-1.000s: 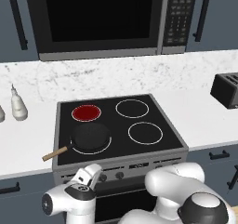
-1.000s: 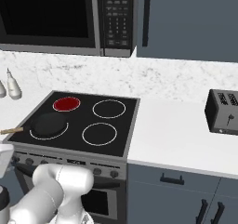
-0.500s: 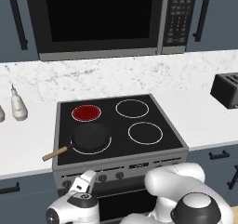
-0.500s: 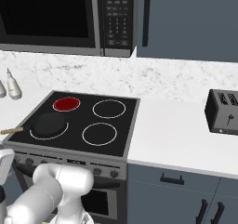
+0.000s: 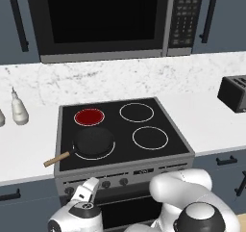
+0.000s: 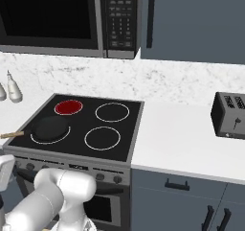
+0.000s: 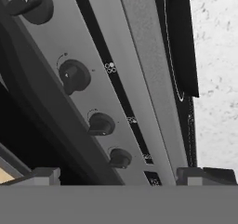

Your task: Turn off the rear left burner of the stove.

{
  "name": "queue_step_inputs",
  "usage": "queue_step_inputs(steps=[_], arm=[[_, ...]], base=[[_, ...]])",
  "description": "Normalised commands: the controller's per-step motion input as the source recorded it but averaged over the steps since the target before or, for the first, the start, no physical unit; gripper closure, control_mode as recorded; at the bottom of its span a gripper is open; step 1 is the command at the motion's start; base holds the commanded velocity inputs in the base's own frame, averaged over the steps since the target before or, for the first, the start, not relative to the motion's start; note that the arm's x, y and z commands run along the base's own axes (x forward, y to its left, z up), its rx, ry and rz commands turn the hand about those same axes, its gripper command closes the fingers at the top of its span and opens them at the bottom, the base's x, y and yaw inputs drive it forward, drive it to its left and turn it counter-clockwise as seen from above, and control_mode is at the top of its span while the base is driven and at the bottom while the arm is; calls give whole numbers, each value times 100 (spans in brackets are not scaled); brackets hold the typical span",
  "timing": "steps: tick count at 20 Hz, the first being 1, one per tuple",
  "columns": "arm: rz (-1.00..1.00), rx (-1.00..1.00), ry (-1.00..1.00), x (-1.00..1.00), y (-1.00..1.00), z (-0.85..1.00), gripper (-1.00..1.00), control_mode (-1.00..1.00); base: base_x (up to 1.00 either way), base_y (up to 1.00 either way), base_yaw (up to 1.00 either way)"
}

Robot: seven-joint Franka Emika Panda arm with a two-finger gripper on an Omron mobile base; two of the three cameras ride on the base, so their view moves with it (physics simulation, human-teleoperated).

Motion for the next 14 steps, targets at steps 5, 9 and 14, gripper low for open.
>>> queue_step_inputs(steps=[5,9,14], arm=[[0,0,-5,11,0,-7,-100,-100],[0,0,-3,21,0,-11,-100,-100],[0,0,0,27,0,-11,-100,-100]], base=[[0,0,0],[0,0,0],[0,0,0]])
